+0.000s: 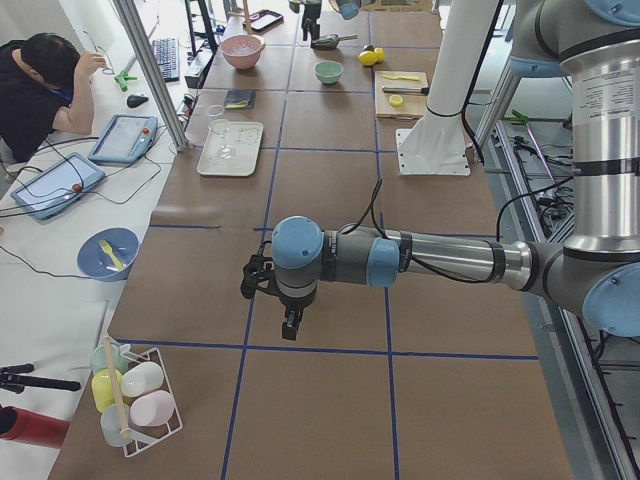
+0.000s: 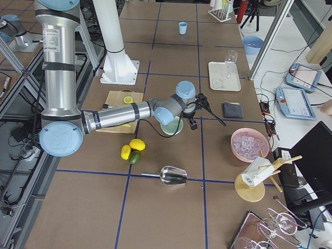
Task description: Pour ice into bowl
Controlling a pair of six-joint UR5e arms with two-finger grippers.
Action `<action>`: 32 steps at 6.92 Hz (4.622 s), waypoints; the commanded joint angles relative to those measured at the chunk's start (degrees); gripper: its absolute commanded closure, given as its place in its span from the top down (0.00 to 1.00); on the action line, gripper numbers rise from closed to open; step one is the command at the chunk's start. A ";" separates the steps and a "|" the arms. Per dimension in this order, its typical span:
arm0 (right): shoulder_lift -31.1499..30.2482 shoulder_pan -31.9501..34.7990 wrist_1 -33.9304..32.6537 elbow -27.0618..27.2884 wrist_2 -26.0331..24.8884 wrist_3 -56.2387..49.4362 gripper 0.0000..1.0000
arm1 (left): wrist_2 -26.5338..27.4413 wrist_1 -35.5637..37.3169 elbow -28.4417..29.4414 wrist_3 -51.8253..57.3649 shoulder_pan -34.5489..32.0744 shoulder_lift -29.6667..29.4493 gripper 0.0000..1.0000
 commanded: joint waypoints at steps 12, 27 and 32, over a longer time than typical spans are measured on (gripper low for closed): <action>-0.77 -7.39 6.13 0.43 -1.38 6.95 0.00 | -0.09 -0.09 -0.03 0.00 0.00 0.18 1.00; 66.76 -39.82 -20.68 -38.06 -35.70 54.09 0.99 | -0.09 0.00 -1.43 -0.09 -0.09 0.97 1.00; 53.47 -22.39 -32.00 -13.61 -18.04 35.62 1.00 | 0.70 0.00 -1.88 -0.09 0.00 0.53 1.00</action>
